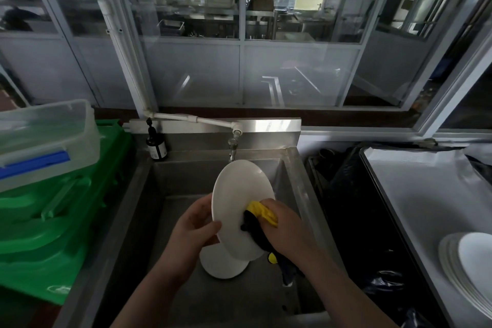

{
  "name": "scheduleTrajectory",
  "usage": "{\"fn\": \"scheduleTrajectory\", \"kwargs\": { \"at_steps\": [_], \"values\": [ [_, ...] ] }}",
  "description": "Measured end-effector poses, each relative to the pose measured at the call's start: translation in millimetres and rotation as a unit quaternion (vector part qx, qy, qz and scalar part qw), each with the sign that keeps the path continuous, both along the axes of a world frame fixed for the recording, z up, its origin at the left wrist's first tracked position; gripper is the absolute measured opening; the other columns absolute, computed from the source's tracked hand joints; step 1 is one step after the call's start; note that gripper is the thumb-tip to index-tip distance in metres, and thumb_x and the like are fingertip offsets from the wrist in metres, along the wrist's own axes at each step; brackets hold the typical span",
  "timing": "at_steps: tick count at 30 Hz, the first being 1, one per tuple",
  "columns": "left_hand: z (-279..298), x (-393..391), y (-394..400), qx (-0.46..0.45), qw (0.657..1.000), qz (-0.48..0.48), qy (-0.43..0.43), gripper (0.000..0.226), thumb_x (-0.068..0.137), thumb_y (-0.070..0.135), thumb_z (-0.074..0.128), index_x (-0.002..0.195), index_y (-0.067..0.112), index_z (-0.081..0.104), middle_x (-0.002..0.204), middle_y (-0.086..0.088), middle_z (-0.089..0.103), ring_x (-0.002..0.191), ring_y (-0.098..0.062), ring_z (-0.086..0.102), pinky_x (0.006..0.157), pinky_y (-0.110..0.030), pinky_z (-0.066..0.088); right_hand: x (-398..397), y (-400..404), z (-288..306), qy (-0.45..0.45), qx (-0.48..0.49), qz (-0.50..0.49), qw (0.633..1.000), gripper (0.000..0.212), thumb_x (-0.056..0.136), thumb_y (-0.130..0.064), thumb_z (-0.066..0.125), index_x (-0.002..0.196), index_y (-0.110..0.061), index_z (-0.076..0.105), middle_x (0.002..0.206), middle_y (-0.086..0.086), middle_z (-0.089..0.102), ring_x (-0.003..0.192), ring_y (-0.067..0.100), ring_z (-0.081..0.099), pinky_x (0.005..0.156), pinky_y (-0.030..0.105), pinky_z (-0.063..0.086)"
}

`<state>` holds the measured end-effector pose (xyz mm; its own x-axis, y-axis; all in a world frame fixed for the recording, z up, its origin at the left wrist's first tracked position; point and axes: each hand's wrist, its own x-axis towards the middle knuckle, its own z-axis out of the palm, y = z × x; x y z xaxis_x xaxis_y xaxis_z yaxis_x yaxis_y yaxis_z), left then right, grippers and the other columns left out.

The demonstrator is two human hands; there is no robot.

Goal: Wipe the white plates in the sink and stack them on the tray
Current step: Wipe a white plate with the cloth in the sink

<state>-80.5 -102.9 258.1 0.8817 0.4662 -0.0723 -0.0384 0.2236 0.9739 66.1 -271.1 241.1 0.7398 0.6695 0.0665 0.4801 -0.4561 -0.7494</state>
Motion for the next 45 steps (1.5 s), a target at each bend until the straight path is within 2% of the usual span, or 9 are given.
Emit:
{"fn": "scheduleTrajectory", "kwargs": {
  "at_steps": [7,12,17,19,23,28,32,38,45],
  "values": [
    [-1,-1,4,0.020,1.000,0.018,-0.004,0.059,0.089,-0.015,0.056,0.134,0.023,0.056,0.128,0.000,0.067,0.112,-0.023,0.067,0.074,-0.037,0.060,11,-4,-13,-0.009,-0.036,-0.021,0.999,0.024,0.092,-0.053,0.058,0.086,-0.030,0.062,0.082,-0.009,0.063,0.076,0.005,0.060,0.069,0.034,0.054],
    [-2,-3,5,0.027,1.000,0.014,0.006,0.058,0.091,-0.008,0.060,0.134,0.030,0.056,0.126,0.004,0.068,0.112,-0.019,0.068,0.079,-0.040,0.060,8,-6,-11,-0.002,-0.062,-0.026,0.998,0.024,0.092,-0.049,0.058,0.090,-0.026,0.063,0.080,-0.013,0.059,0.074,0.003,0.057,0.061,0.016,0.040],
    [-7,-3,4,0.009,1.000,0.020,0.010,0.057,0.083,0.001,0.066,0.133,0.028,0.057,0.125,0.000,0.068,0.110,-0.023,0.069,0.075,-0.037,0.059,1,-2,-14,0.038,-0.054,-0.023,0.998,0.024,0.094,-0.050,0.055,0.090,-0.028,0.063,0.084,-0.010,0.064,0.076,0.002,0.061,0.063,0.016,0.046],
    [-7,-3,3,0.011,1.000,0.022,0.014,0.057,0.088,-0.007,0.063,0.133,0.027,0.056,0.123,0.000,0.069,0.108,-0.022,0.069,0.073,-0.034,0.059,-5,3,-12,0.061,-0.027,-0.015,0.998,0.022,0.095,-0.041,0.058,0.088,-0.021,0.064,0.082,-0.006,0.065,0.075,0.003,0.062,0.062,0.015,0.047],
    [-4,-2,2,0.015,1.000,0.018,0.015,0.057,0.091,-0.014,0.054,0.133,0.026,0.055,0.120,0.002,0.070,0.106,-0.020,0.070,0.071,-0.033,0.059,-11,13,-12,0.066,0.002,-0.019,0.998,0.013,0.093,-0.039,0.060,0.089,-0.028,0.064,0.084,-0.004,0.067,0.077,0.007,0.064,0.071,0.033,0.056],
    [-3,-2,7,0.017,1.000,0.007,0.005,0.055,0.092,-0.011,0.057,0.133,0.024,0.056,0.123,-0.003,0.070,0.108,-0.022,0.070,0.074,-0.034,0.059,-19,25,-2,0.055,0.033,0.003,0.998,0.010,0.092,-0.047,0.059,0.093,-0.038,0.062,0.088,-0.013,0.067,0.080,0.002,0.064,0.072,0.027,0.056],
    [-3,-2,8,0.023,1.000,-0.011,0.009,0.058,0.082,0.007,0.073,0.134,0.028,0.057,0.126,-0.003,0.068,0.113,-0.024,0.068,0.081,-0.039,0.059,-21,34,6,0.041,0.041,0.011,0.998,0.020,0.091,-0.054,0.057,0.102,-0.038,0.060,0.094,-0.015,0.065,0.086,0.002,0.063,0.078,0.029,0.057],
    [3,-3,4,0.051,0.997,-0.049,0.016,0.053,0.088,0.005,0.065,0.135,0.029,0.057,0.125,0.004,0.069,0.112,-0.018,0.068,0.084,-0.039,0.060,-20,44,17,0.039,0.061,0.009,0.997,0.023,0.093,-0.046,0.055,0.114,-0.036,0.059,0.104,-0.016,0.064,0.095,0.001,0.060,0.086,0.033,0.055],
    [0,-2,6,0.044,0.996,-0.069,0.023,0.053,0.084,0.015,0.064,0.133,0.036,0.061,0.133,0.003,0.065,0.119,-0.022,0.065,0.085,-0.039,0.057,-24,47,25,0.103,0.106,-0.008,0.989,0.020,0.092,-0.058,0.053,0.101,-0.042,0.062,0.094,-0.016,0.066,0.090,0.004,0.063,0.085,0.040,0.055]
  ]
}}
